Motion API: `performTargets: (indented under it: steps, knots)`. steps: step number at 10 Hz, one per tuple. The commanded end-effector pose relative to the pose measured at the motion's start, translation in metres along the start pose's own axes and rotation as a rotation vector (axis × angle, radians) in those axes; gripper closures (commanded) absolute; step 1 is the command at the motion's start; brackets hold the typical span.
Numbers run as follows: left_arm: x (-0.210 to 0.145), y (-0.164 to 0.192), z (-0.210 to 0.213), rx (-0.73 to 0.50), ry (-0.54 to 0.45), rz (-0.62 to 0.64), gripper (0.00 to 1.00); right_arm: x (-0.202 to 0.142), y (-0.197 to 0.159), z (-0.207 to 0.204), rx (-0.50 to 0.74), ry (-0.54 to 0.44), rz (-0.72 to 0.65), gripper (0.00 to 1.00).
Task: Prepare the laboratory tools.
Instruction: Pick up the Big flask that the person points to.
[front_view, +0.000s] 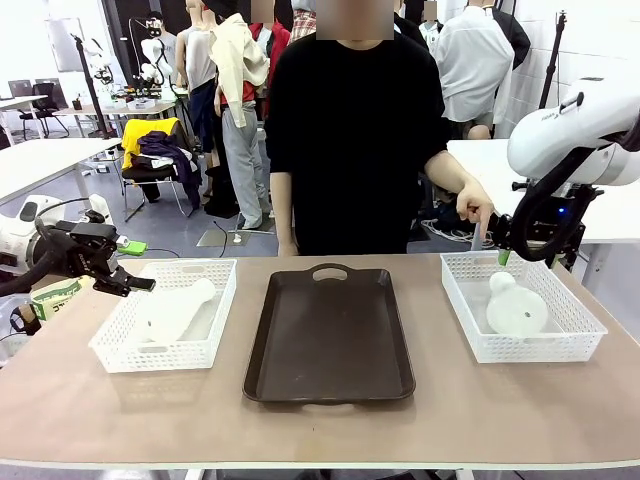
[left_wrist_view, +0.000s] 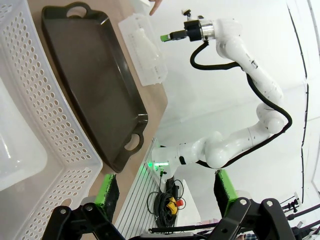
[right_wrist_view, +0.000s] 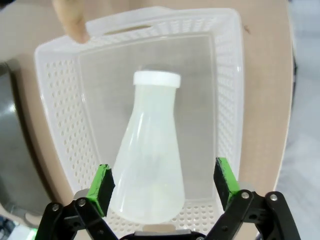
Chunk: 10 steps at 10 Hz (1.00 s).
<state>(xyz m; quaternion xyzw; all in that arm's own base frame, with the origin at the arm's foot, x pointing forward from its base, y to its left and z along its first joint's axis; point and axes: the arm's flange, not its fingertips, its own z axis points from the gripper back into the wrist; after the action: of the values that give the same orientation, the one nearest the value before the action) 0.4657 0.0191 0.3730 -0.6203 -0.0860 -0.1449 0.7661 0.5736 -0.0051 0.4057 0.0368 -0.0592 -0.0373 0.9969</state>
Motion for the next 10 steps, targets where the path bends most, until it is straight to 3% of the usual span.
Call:
performTargets:
  steps: [1, 7, 10]
  knots:
    - [0.0, -0.002, 0.001, -0.008, -0.003, -0.009, 0.0, 0.007, 0.015, -0.015, -0.116, -0.034, -0.127, 0.0]
    - [0.0, -0.002, 0.001, -0.008, -0.003, -0.009, 0.0, 0.023, 0.032, -0.052, -0.07, 0.002, -0.174, 0.0]
    - [0.0, -0.002, 0.001, -0.008, -0.003, -0.009, 0.0, 0.029, 0.032, -0.069, -0.055, -0.036, -0.135, 0.0]
